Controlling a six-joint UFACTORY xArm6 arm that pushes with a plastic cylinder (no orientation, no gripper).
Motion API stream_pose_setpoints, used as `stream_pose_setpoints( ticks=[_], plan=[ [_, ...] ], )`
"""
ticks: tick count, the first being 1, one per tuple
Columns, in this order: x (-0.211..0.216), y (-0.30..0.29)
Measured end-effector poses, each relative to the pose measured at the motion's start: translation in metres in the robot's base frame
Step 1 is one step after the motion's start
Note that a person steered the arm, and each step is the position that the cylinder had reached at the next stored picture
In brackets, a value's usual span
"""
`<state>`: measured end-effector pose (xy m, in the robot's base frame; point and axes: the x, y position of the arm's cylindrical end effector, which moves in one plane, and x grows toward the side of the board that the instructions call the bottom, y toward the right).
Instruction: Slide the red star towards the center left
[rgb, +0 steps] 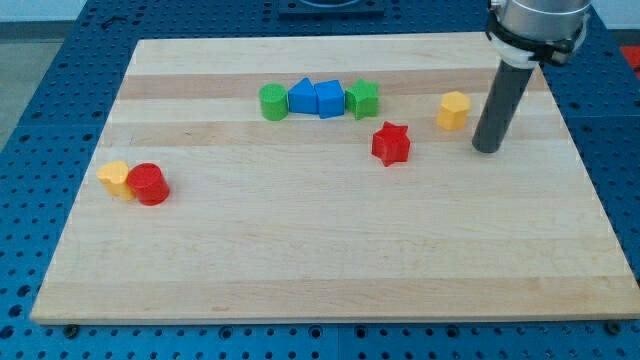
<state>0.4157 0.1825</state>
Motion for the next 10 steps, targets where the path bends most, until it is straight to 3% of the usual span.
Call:
stream_pose_setpoints(
  ticks=[10],
  plan=[
    [0.009,-0.299]
  ],
)
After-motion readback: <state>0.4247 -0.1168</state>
